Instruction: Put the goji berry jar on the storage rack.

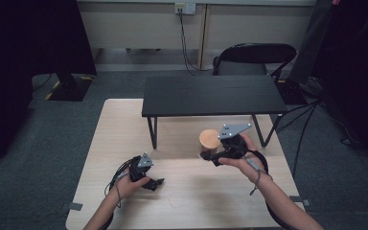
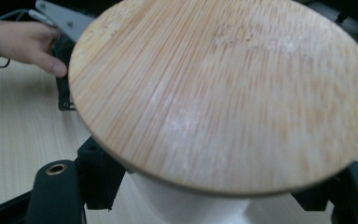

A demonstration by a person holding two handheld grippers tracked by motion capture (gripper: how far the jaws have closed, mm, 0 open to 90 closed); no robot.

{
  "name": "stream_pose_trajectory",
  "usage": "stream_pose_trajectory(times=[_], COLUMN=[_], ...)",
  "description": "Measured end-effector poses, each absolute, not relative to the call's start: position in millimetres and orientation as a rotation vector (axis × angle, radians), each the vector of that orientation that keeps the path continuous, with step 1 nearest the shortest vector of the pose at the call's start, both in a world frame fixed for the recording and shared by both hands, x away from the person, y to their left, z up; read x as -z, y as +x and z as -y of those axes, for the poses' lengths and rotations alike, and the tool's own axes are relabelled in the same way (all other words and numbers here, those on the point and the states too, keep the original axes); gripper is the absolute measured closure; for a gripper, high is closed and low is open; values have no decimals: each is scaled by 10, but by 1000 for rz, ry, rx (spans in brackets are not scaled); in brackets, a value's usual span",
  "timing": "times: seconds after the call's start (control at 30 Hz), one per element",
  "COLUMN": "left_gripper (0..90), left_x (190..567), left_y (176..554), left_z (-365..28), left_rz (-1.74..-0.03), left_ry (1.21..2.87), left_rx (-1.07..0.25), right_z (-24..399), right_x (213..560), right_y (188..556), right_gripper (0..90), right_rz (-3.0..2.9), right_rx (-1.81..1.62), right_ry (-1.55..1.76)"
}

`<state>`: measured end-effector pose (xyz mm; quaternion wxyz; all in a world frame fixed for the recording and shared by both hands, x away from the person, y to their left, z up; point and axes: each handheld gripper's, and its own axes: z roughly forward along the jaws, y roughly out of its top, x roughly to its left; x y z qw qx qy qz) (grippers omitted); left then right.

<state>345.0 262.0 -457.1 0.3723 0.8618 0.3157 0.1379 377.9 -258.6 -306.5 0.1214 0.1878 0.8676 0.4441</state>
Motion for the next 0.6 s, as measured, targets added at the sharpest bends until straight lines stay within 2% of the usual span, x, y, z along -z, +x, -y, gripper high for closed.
stream_pose_trajectory(times=[0.6], left_gripper=[0], left_x=[4570], left_y=[3450], left_z=[-2620], left_rz=[-809], left_ry=[2209], left_rx=[-354], right_z=[2554], right_x=[2453], right_y=[4208], right_gripper=[258], right_rz=[-2409], right_rx=[-1288], right_ry=[710])
